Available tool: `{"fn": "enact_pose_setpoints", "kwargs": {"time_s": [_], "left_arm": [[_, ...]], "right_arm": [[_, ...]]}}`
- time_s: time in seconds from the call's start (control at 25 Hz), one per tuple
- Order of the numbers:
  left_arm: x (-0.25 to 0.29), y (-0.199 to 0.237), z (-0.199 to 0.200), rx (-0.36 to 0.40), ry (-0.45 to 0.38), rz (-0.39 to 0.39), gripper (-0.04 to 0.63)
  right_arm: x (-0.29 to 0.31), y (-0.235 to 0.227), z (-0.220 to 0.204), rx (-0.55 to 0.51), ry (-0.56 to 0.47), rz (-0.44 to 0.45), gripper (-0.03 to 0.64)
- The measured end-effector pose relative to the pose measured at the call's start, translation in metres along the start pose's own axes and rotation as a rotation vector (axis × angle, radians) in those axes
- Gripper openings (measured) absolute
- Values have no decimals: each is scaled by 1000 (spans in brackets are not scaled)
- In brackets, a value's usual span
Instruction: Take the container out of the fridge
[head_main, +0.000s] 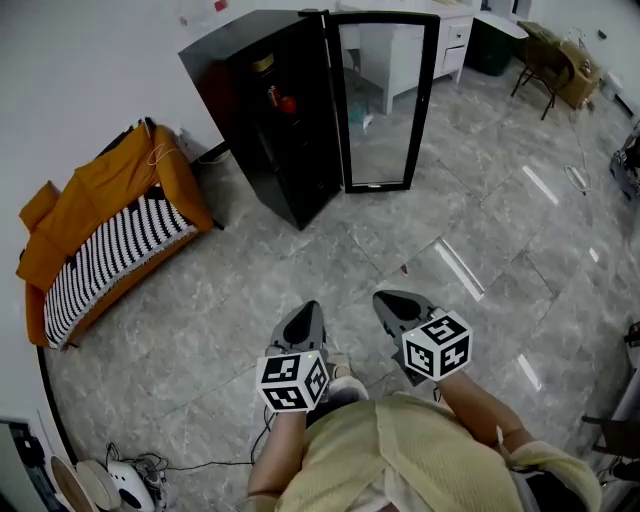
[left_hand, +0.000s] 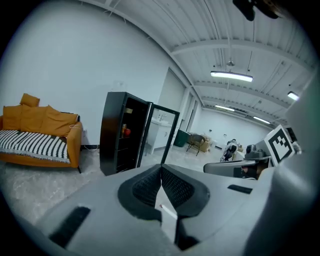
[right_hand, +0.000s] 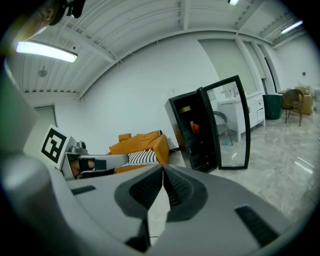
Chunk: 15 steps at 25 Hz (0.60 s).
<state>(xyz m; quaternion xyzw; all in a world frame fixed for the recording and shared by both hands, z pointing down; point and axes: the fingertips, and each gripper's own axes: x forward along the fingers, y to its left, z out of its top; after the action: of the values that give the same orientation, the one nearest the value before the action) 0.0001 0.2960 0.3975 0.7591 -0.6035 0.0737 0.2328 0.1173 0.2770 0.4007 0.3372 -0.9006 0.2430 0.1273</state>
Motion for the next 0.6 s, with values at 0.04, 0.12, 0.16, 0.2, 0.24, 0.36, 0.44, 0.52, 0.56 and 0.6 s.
{"fn": "enact_pose_setpoints", "kwargs": {"time_s": [0.04, 0.12, 0.16, 0.2, 0.24, 0.36, 0.44, 0.52, 0.56, 0.6], "left_arm": [[4, 5, 3, 9, 5, -12, 23], [12, 17, 9, 20, 19, -37, 21], [17, 22, 11, 22, 27, -49, 21], [21, 27, 12, 24, 36, -61, 21], [26, 32, 14, 26, 46, -73, 21], [39, 46, 19, 17, 73, -109, 20], [46, 56, 23, 11, 91, -123, 20], [52, 65, 26, 4, 113, -133, 20], [54, 69, 27, -3, 123, -139, 20], [57, 72, 29, -9, 129, -146, 20]], "right_arm": [[8, 1, 3, 2, 0, -2, 29], [24, 4, 9, 9, 0, -9, 29], [32, 4, 11, 14, 1, -14, 29], [40, 4, 13, 19, 0, -18, 29], [47, 4, 15, 23, 1, -23, 29], [67, 3, 21, 32, 3, -38, 29], [79, 4, 26, 36, 1, -47, 29], [88, 5, 31, 37, -3, -58, 29], [92, 5, 34, 37, -4, -64, 29], [95, 5, 36, 36, -4, -70, 29]]}}
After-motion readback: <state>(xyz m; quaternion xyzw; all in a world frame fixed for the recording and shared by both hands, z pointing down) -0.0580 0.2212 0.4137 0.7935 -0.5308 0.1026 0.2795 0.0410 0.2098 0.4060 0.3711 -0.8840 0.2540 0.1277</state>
